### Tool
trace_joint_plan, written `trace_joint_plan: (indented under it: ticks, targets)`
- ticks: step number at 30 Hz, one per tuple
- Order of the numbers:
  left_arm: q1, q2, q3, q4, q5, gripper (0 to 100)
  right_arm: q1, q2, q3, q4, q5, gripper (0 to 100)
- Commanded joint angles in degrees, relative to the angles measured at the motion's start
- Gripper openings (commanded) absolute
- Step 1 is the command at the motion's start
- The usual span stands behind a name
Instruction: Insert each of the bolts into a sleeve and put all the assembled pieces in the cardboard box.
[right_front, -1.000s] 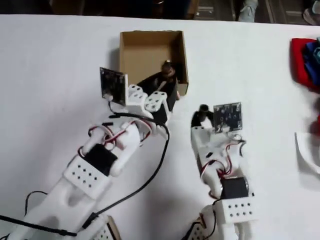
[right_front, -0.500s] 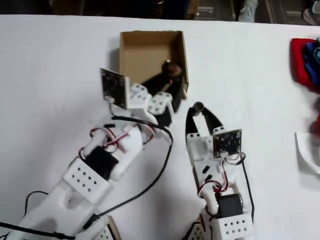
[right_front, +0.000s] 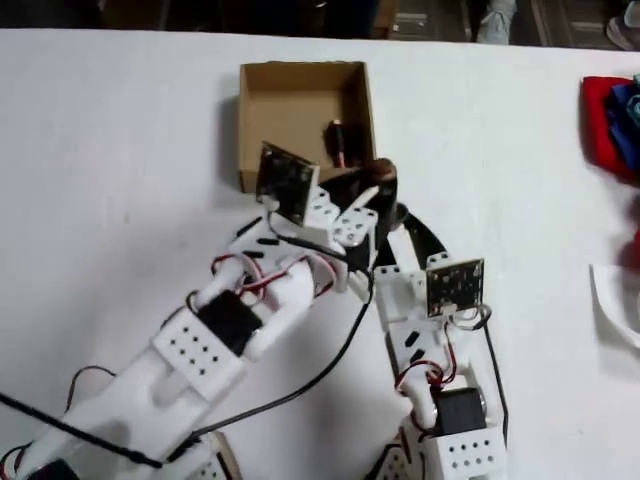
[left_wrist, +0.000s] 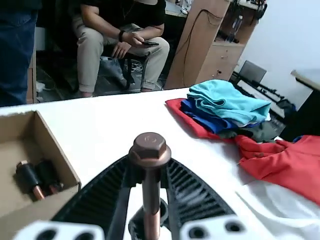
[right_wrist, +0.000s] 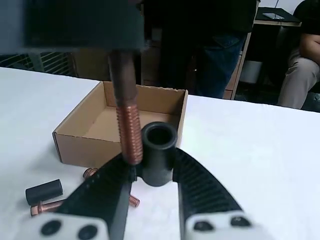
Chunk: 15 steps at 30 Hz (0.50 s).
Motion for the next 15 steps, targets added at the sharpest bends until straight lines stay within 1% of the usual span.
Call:
trace_joint_plan:
  ticks: [1, 8, 15]
  targets:
    - [0.44, 2.55, -5.05, -2.81, -2.73, 3, -0.48, -0.66, 0.53, -0.92, 0.18, 2.0]
    - [0.44, 4.04, -9.54, -2.64, -3.34, 3, -0.48, -0.66, 0.53, 1.54, 0.18, 2.0]
    - [0.44, 4.48, -9.54, -2.64, -3.16, 3, -0.48, -0.75, 0.53, 1.54, 0.18, 2.0]
